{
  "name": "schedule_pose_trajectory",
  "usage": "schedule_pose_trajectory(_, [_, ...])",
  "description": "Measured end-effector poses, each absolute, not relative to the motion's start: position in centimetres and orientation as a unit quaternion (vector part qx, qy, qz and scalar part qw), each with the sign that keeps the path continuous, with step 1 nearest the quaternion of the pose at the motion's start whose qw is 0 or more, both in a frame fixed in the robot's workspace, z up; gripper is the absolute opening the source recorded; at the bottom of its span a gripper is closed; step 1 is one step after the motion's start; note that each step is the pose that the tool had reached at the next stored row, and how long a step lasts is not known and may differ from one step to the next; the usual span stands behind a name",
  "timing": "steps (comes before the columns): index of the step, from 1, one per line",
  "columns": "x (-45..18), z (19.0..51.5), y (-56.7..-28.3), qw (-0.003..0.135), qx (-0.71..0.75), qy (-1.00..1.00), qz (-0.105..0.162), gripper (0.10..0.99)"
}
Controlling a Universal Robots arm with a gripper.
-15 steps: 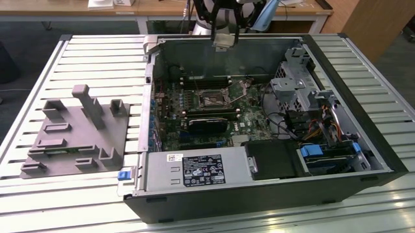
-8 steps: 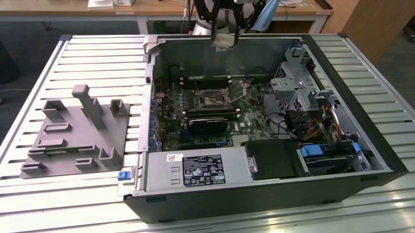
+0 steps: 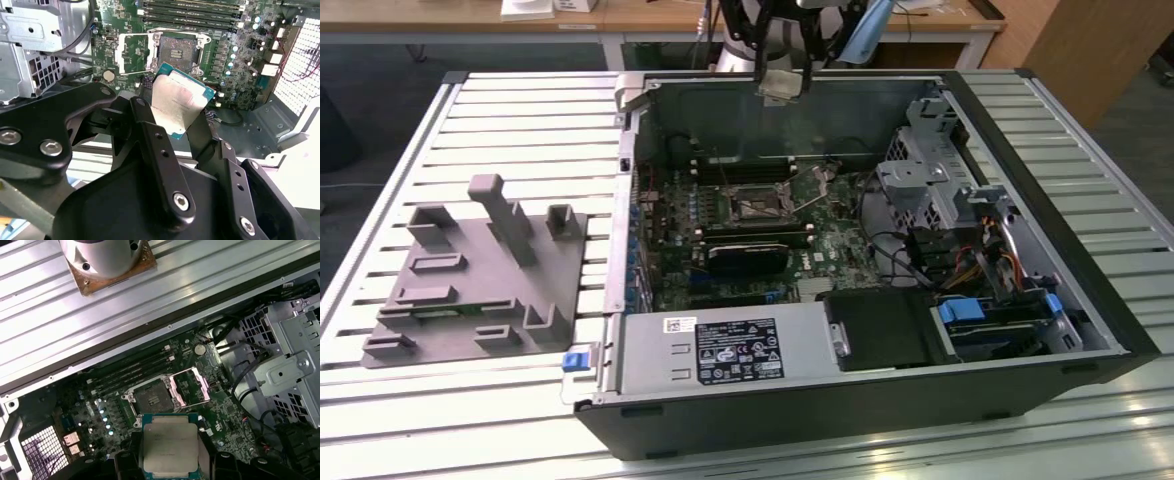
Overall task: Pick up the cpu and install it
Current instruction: 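Place the cpu into insertion slot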
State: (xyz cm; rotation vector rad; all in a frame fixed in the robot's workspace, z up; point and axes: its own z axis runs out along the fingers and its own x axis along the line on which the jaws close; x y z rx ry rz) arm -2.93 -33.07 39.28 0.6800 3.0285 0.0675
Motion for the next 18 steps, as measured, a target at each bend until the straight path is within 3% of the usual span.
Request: schedule_pose_trajectory(18, [-2.93, 39.17, -33.04, 0.020, 0.275, 0.961, 0.021, 0.529])
